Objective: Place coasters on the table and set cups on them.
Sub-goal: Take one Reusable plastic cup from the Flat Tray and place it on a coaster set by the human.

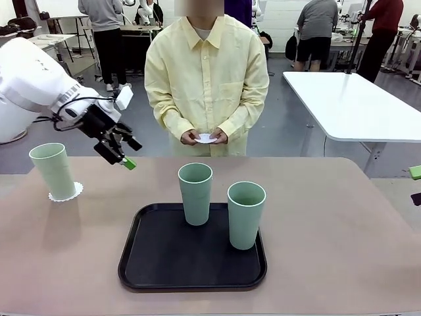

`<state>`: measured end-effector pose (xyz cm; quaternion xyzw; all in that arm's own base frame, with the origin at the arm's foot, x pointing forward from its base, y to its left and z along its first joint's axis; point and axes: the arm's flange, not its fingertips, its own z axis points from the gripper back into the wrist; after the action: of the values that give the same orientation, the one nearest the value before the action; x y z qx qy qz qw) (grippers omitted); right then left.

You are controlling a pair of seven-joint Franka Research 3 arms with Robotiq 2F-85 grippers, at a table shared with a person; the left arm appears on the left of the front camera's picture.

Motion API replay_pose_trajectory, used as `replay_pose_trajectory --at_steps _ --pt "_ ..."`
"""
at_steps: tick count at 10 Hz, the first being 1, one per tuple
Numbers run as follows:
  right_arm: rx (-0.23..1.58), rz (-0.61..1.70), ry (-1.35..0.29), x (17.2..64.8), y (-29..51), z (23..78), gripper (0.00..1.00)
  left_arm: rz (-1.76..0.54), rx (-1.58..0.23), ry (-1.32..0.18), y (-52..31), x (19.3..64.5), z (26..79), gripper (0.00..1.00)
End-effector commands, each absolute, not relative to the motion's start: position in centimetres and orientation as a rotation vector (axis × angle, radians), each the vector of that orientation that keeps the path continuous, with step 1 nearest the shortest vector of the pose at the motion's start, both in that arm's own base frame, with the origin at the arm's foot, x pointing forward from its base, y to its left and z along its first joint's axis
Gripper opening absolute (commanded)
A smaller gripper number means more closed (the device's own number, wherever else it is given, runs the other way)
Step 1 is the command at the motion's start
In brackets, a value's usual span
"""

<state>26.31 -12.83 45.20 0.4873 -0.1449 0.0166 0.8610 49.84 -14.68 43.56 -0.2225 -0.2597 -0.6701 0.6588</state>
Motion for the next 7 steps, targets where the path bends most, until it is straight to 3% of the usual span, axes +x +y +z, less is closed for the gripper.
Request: replay_pose_trajectory --at_steps 1,5,6,7 --pt "1.036 0.05 -0.311 26.4 -12.9 45.2 1.0 -1.583 -0.651 -0.677 -13.7 50.2 42.0 1.0" --pt "1.036 0.05 -0.311 26.4 -12.9 45.2 1.0 -1.497 -0.866 -0.858 -12.0 49.4 36.6 1.0" --pt "1.036 0.05 -0.311 26.4 -12.9 45.2 1.0 -1.425 -0.881 -0.876 -13.1 49.1 35.7 1.0" --pt "1.036 0.05 -0.311 26.4 -12.9 45.2 1.0 -1.544 -0.804 -0.811 -12.0 49.4 37.9 1.0"
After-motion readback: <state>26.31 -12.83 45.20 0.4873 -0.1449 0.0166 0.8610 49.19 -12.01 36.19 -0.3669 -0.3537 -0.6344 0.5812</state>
